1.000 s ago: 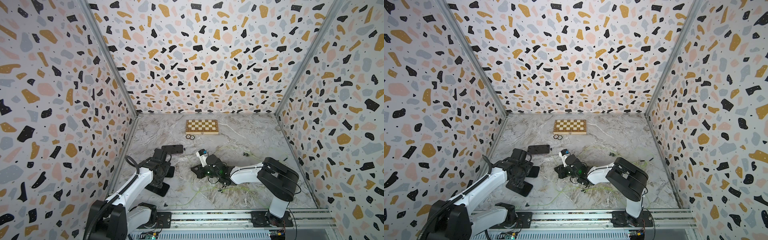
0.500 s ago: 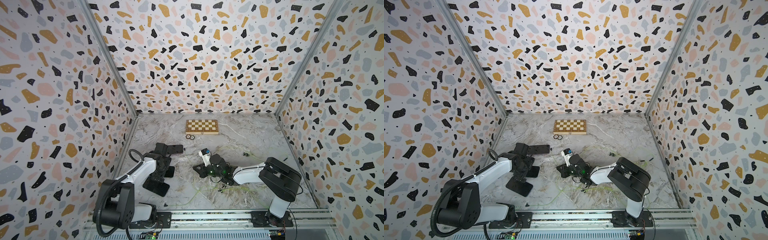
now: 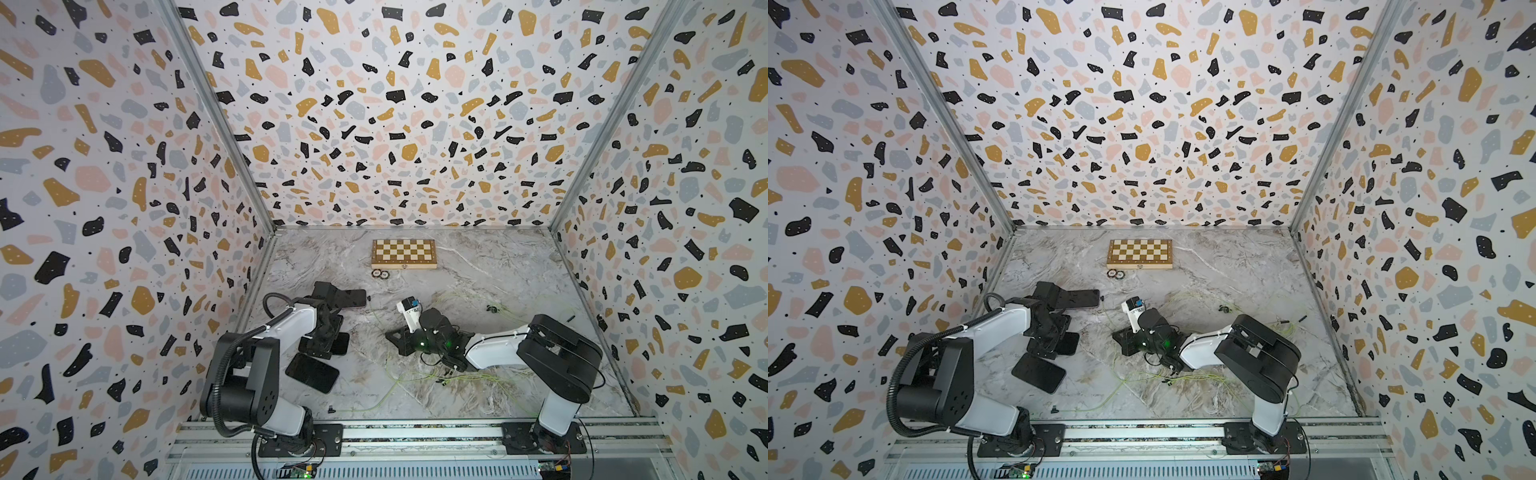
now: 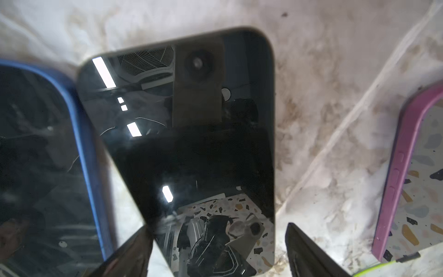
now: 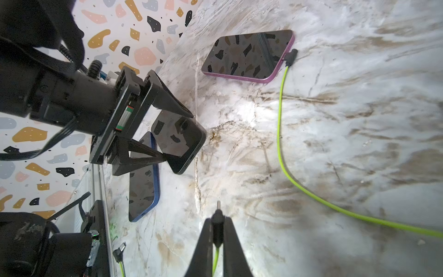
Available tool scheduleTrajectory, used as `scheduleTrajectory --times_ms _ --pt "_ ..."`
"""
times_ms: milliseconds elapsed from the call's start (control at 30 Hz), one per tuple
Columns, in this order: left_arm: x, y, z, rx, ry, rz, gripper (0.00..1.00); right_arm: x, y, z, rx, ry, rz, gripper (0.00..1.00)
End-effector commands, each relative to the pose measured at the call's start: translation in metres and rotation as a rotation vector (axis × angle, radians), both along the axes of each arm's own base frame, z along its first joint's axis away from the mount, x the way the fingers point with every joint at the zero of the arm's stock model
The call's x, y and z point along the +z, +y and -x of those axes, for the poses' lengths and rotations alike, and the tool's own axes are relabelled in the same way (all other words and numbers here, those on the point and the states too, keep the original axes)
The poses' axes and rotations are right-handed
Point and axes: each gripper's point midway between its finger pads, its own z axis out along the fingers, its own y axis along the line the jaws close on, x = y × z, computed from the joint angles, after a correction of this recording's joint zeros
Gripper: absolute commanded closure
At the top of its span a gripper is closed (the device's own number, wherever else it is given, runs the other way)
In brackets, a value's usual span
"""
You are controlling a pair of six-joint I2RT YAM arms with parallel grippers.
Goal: Plug wired earphones into phones
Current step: Pick up the wired earphone from the center of the board, then pick up the phone at the center of the board.
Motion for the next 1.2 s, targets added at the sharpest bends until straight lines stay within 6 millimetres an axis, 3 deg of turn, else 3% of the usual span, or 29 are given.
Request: scheduleTrajectory --times_ms 0,433,600,933,1167 --pt "-0.004 0.007 0.008 0.031 0.072 -0.034 0.16 0.002 -0.001 -0.005 -0.012 -0.021 0.008 1.0" --pt "-0.019 0.004 0.01 0.021 0.175 -0.031 0.22 0.001 -0.004 -0.005 -0.015 -0.035 0.015 1.0" --pt "-0.021 0.0 0.011 0.019 0.171 -0.007 0.37 0.002 -0.005 -0.005 -0.018 -0.042 0.012 1.0" --pt "0.014 -0.013 0.001 0.042 -0.026 0.095 0.44 0.026 0.001 0.01 0.024 -0.148 -0.079 1.0" --pt "0.048 -0.021 0.004 0.069 -0.207 0.186 0.44 0.052 0.019 0.033 0.075 -0.273 -0.161 1.0"
